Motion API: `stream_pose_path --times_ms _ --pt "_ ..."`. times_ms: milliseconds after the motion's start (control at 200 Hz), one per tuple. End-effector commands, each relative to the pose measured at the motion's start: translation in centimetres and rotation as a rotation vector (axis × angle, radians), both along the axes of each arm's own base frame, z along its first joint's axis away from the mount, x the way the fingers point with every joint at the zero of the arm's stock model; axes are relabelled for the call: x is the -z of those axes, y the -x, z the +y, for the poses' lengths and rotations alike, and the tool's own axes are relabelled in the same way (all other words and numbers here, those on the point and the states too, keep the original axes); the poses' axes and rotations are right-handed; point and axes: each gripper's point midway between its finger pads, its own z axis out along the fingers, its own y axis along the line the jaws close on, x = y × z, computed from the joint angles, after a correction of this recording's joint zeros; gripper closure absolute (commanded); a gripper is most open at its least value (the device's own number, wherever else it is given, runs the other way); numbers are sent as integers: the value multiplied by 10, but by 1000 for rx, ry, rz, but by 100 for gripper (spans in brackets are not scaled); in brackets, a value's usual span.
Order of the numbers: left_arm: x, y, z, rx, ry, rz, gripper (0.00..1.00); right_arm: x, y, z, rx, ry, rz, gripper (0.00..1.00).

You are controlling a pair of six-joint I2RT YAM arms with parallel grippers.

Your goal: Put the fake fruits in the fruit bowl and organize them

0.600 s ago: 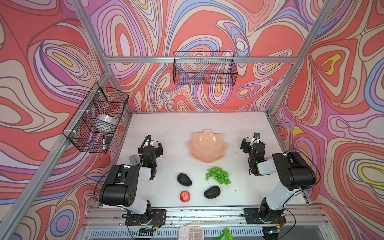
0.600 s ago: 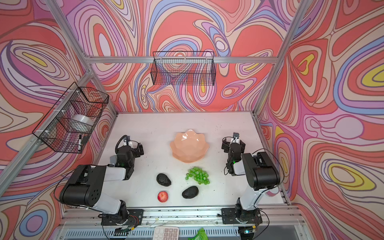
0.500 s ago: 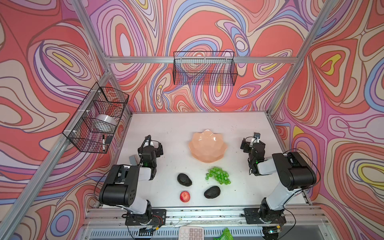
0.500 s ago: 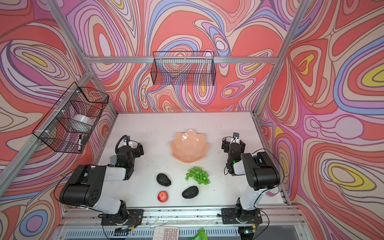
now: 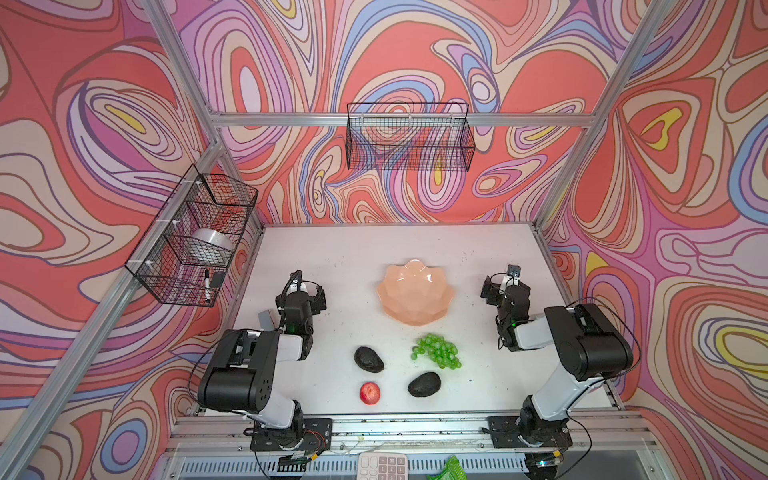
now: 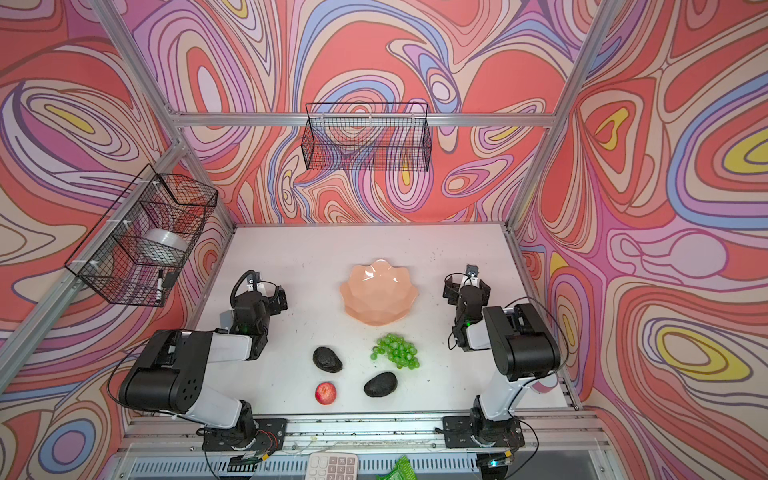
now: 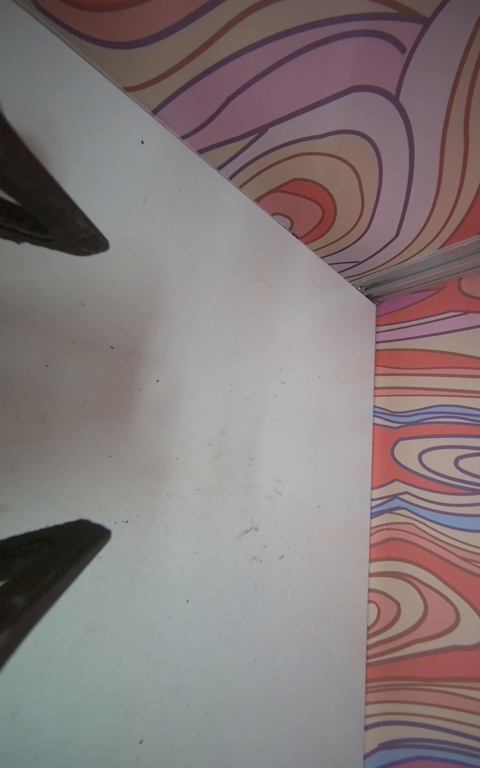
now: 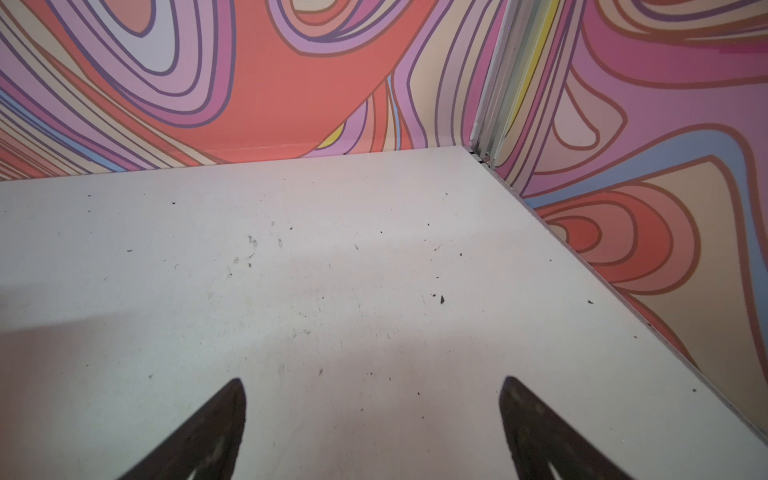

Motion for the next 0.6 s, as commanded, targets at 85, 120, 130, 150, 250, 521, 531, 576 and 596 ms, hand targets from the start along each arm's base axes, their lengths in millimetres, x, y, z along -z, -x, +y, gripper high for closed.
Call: stream_pose_path --times_ms 85,120,130,150,250,521,531,576,596 --pt "-1 -1 1 3 -11 -11 0 -5 -2 -2 2 -10 -10 2" --pt "-1 -1 1 2 -11 -12 0 -5 -2 -2 2 -10 -10 2" --pt "-1 -1 1 2 -9 -12 0 -5 -2 -1 2 -10 -9 2" --pt "-1 -1 1 3 -11 -12 0 -5 -2 -1 1 -10 -10 2" --pt "-1 -1 1 3 -11 -12 0 -5 -2 -1 0 -10 -10 1" --pt "-2 -1 1 4 -10 -15 0 -5 -2 -2 2 -10 -11 2" --pt "-1 -1 1 4 -10 -15 0 -5 -2 -2 2 -10 -12 2" --pt "-3 -1 -1 15 -12 -17 1 -5 -2 -1 1 -9 -14 2" --pt "-4 -2 -2 21 -13 -14 1 -6 -1 -2 5 -6 -17 2"
